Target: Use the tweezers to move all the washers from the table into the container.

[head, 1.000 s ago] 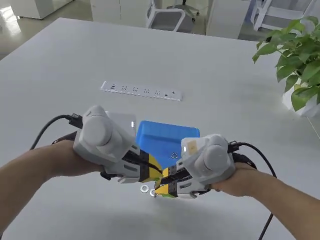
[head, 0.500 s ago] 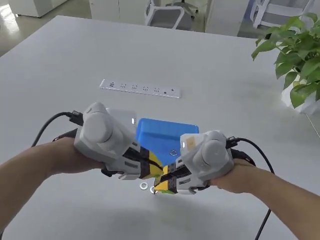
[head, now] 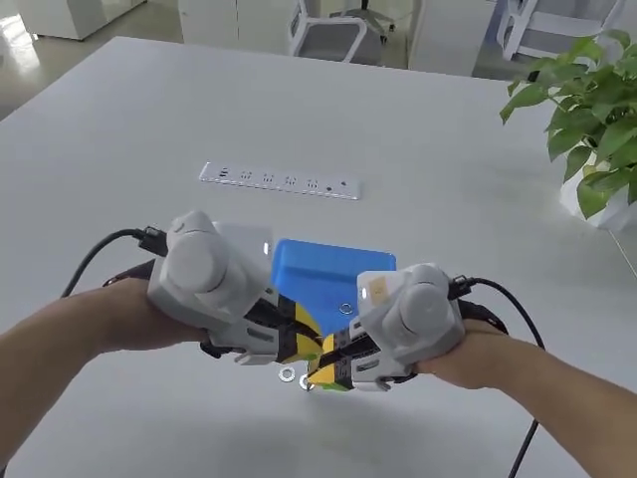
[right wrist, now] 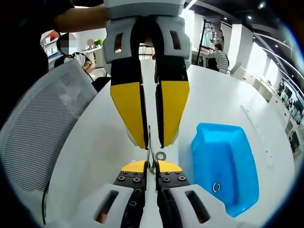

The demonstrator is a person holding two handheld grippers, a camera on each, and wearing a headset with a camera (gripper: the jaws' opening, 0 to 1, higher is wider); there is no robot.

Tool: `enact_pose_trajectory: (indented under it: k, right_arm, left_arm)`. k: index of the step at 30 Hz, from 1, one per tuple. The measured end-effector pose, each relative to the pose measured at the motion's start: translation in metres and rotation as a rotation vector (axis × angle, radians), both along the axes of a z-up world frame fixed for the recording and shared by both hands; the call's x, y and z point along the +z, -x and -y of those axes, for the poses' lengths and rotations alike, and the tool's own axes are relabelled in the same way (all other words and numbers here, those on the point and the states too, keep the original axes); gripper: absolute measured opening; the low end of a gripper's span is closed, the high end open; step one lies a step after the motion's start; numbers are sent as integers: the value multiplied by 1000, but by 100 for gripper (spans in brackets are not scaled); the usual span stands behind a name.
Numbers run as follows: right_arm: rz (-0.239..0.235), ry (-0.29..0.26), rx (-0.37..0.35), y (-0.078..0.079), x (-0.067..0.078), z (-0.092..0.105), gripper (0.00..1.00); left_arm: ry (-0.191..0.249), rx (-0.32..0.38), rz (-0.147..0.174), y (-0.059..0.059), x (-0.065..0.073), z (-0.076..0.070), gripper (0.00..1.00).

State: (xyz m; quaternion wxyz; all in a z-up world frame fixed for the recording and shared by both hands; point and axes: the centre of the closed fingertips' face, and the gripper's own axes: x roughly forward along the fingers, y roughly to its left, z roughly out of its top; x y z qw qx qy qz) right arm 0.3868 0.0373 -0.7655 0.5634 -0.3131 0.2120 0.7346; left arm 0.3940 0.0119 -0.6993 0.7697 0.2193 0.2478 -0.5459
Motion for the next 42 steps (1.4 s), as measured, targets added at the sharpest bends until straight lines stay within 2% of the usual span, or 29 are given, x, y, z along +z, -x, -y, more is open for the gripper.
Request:
enact_pose_trajectory:
  k: [6, 9, 12, 17, 21, 24, 30, 33, 35, 39, 42]
  right_arm:
    - [-1, 2, 0, 1, 0, 1, 7]
    - [-1, 4, -3, 1, 0, 1, 7]
    - [-1, 5, -2, 0, 0, 0, 7]
    - [0, 4, 0, 1, 1, -1, 7]
    - [0, -1, -1, 1, 5, -2, 7]
    - [2, 2, 2, 1, 6, -2, 7]
    - [-5, -1, 12, 3, 17, -1, 7]
    - [7, 3, 20, 2, 22, -1, 7]
    - [9, 3, 17, 1, 25, 0, 7]
    - [15, 1, 23, 0, 34, 1, 7]
    - [19, -4, 26, -2, 42, 2, 7]
  left_arm:
    - [0, 5, 9, 0, 4, -4, 16]
    - [0, 12, -5, 4, 5, -5, 22]
    - [-5, 11, -3, 9, 5, -8, 28]
    - [10, 47, -16, 16, 6, -15, 33]
    - [14, 72, -31, 19, 3, -21, 44]
    - [35, 110, -53, 21, 3, -25, 52]
    - [77, 167, -60, 23, 3, -33, 65]
    - [86, 193, -49, 22, 3, -37, 72]
    - [99, 211, -58, 23, 3, -39, 74]
    - [102, 241, -63, 25, -1, -45, 83]
    - [105, 256, -66, 27, -2, -49, 86]
